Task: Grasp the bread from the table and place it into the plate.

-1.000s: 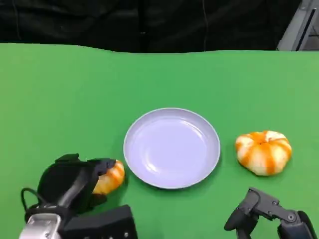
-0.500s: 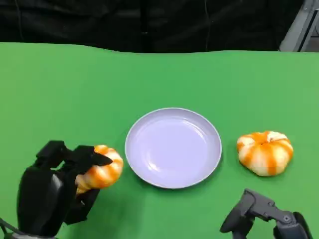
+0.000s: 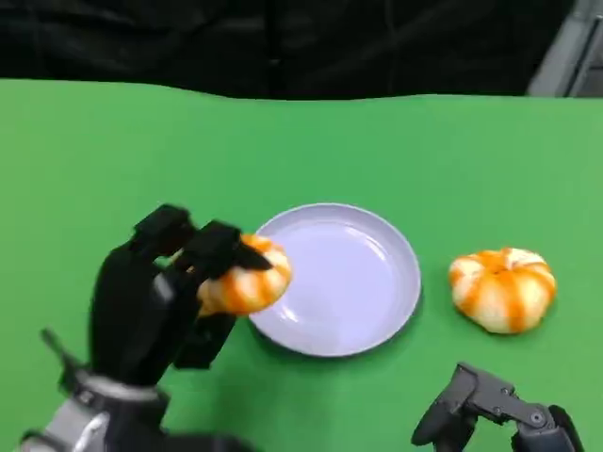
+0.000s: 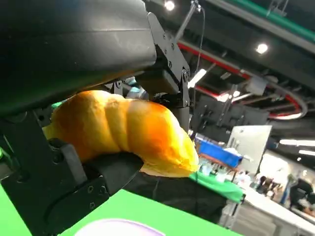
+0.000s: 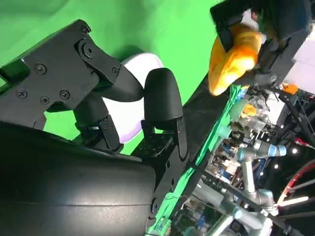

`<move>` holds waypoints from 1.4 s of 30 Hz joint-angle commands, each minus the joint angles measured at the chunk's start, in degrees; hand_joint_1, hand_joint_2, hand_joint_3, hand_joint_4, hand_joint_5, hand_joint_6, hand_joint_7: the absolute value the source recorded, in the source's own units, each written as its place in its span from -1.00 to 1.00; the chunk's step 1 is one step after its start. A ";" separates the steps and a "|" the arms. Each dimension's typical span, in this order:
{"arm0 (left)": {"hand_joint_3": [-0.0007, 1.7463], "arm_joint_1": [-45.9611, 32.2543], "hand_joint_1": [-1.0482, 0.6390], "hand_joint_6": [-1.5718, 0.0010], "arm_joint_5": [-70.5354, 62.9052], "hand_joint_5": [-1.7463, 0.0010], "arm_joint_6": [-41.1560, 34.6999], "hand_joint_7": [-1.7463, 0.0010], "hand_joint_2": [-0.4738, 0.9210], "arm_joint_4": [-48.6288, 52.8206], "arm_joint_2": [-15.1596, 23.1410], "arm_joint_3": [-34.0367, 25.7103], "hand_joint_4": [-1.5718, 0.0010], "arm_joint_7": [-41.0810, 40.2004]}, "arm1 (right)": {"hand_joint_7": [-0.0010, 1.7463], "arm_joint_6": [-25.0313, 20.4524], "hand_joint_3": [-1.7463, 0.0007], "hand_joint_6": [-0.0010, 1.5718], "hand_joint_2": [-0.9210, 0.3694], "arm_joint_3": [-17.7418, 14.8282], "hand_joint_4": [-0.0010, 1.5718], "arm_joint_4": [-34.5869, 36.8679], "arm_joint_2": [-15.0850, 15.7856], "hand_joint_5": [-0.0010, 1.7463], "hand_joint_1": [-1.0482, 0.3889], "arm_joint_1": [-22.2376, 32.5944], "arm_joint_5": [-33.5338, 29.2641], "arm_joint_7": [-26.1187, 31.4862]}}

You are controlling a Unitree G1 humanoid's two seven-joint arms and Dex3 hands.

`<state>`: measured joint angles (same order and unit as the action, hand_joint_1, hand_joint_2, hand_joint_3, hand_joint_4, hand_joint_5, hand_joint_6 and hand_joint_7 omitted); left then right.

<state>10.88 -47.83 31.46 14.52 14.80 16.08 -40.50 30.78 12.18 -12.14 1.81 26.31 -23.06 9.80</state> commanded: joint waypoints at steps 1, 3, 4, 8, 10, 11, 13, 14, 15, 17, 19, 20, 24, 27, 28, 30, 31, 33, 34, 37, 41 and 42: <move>0.90 7.81 0.07 -0.06 0.37 -1.00 -0.33 -0.74 -0.18 6.34 -2.34 2.69 -0.20 2.42 | 0.60 0.24 -0.40 -0.07 -0.30 -0.12 0.04 0.15 -0.04 1.00 0.18 -0.21 -0.15 0.79; 0.86 10.51 0.02 -0.13 0.36 -0.99 -1.19 -0.62 -0.15 9.49 -3.66 3.93 -0.19 3.41 | 0.60 0.67 -0.40 -0.07 -0.31 -0.14 0.04 0.72 0.04 1.00 0.20 -0.63 -0.28 1.06; 0.84 11.81 0.01 -0.14 0.42 -0.99 -1.75 -0.60 -0.12 11.15 -4.42 4.52 -0.19 3.95 | 0.60 0.77 -0.40 -0.07 -0.31 -0.10 0.05 0.98 0.05 1.00 0.20 -0.84 -0.16 1.11; 0.74 16.15 0.07 -0.13 0.11 -1.00 -2.88 -0.68 -0.11 17.85 -6.73 6.67 -0.19 3.33 | 0.60 0.65 -0.41 -0.07 -0.29 -0.03 0.06 1.86 0.11 1.00 0.21 -1.70 -0.20 1.30; 0.61 17.95 0.07 -0.09 0.05 -1.00 -4.11 -0.70 -0.05 20.58 -7.79 7.72 -0.16 3.95 | 0.59 0.74 -0.43 -0.07 -0.27 0.02 0.06 2.60 0.17 1.00 0.23 -2.26 -0.24 1.42; 0.54 18.60 0.07 -0.08 0.07 -1.00 -4.77 -0.70 -0.02 21.48 -8.09 8.19 -0.15 4.54 | 0.58 0.78 -0.44 -0.06 -0.27 0.05 0.06 2.97 0.16 1.00 0.23 -2.49 -0.28 1.49; 0.20 19.14 0.04 -0.03 1.04 -0.87 -6.62 -0.41 0.19 22.00 -8.44 8.89 -0.06 8.17 | 0.57 1.13 -0.46 -0.05 -0.24 0.07 0.07 3.77 0.10 1.00 0.24 -2.88 -0.68 1.95; 0.02 19.20 0.02 -0.03 1.56 -0.76 -7.32 -0.21 0.33 21.95 -8.48 9.10 -0.03 9.63 | 0.56 1.28 -0.47 -0.05 -0.24 0.08 0.07 4.06 0.08 1.00 0.24 -3.02 -0.84 2.14; -0.09 19.01 0.02 -0.03 2.29 -0.70 -8.86 -0.10 0.41 21.22 -8.33 9.35 -0.01 13.13 | 0.56 1.41 -0.47 -0.05 -0.23 0.11 0.07 4.32 0.12 1.00 0.24 -3.12 -0.90 2.23; -0.62 18.45 -0.11 0.33 2.52 0.00 -14.14 0.57 0.79 18.33 -7.29 10.44 0.48 23.19 | 0.55 1.71 -0.48 -0.04 -0.22 0.15 0.06 4.92 0.26 1.00 0.25 -3.33 -1.03 2.38; -0.72 17.98 -0.34 0.67 2.27 0.46 -19.48 0.90 0.96 14.90 -6.38 11.40 0.87 32.23 | 0.56 1.68 -0.49 -0.03 -0.20 0.18 0.05 4.98 0.35 1.00 0.25 -3.39 -1.21 2.32; -0.68 17.84 -0.44 0.77 1.95 0.64 -21.97 0.95 0.98 13.15 -5.94 11.90 0.94 36.18 | 0.56 1.50 -0.49 -0.02 -0.19 0.23 0.04 4.84 0.33 1.00 0.23 -3.34 -1.33 2.25; -0.56 17.31 -0.66 0.97 1.79 0.98 -28.01 0.99 1.00 8.50 -4.86 13.21 1.00 45.86 | 0.57 1.37 -0.51 -0.01 -0.17 0.34 0.04 4.96 0.42 1.00 0.21 -3.24 -1.40 2.10; -0.48 17.31 -0.84 0.99 2.34 1.00 -31.16 1.00 1.00 6.39 -4.03 13.80 1.00 51.81 | 0.57 1.49 -0.53 -0.01 -0.16 -0.12 0.06 5.92 0.56 1.00 0.23 -4.02 -1.25 2.33; -0.47 17.22 -0.86 1.00 2.65 1.00 -31.36 1.00 1.00 5.78 -3.46 13.66 1.00 52.83 | 0.57 1.45 -0.53 -0.01 -0.16 -0.51 0.06 6.56 0.73 1.00 0.23 -4.76 -1.10 2.34; -0.45 16.54 -0.87 1.00 3.85 1.00 -30.84 1.00 1.00 4.25 -2.28 12.93 1.00 53.91 | 0.56 1.44 -0.55 -0.01 -0.15 -1.04 0.07 7.67 0.99 1.00 0.23 -5.93 -0.50 2.09; -0.45 15.91 -0.86 0.99 5.19 1.00 -29.95 0.99 1.00 3.38 -1.72 12.20 1.00 54.07 | 0.56 1.56 -0.55 -0.01 -0.14 -1.29 0.06 8.36 1.16 1.00 0.22 -6.54 -0.25 1.99; -0.45 14.99 -0.83 0.96 7.62 1.00 -28.21 0.98 1.00 2.52 -1.12 11.09 1.00 53.75 | 0.56 1.80 -0.56 -0.01 -0.12 -1.67 0.05 9.50 1.42 1.00 0.21 -7.45 -0.07 2.02; -0.46 14.43 -0.80 0.95 9.32 1.00 -26.82 0.98 1.00 2.38 -0.95 10.28 1.00 53.26 | 0.56 1.95 -0.57 -0.01 -0.11 -1.92 0.05 10.20 1.56 1.00 0.21 -7.96 -0.07 2.18; -0.53 11.56 -0.69 0.86 15.46 0.96 -21.97 0.95 1.00 0.71 -0.31 6.64 0.92 51.79 | 0.54 2.43 -0.62 0.01 -0.06 -2.44 0.06 11.49 1.69 1.00 0.23 -8.87 0.19 2.50; -0.62 8.13 -0.53 0.73 24.60 0.87 -15.28 0.91 1.00 -0.07 -1.04 1.16 0.75 50.47 | 0.53 2.52 -0.65 0.03 -0.02 -3.11 0.07 12.54 1.73 0.99 0.23 -10.11 0.89 2.25; -0.66 7.35 -0.46 0.66 27.05 0.82 -12.95 0.89 1.00 0.27 -1.62 -0.30 0.67 49.60 | 0.52 2.32 -0.64 0.03 -0.01 -3.28 0.07 12.56 1.73 0.99 0.20 -10.45 1.18 2.03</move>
<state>19.90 -25.71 13.94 14.92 13.30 19.35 11.22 32.73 9.59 -0.08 2.86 16.80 -22.90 11.79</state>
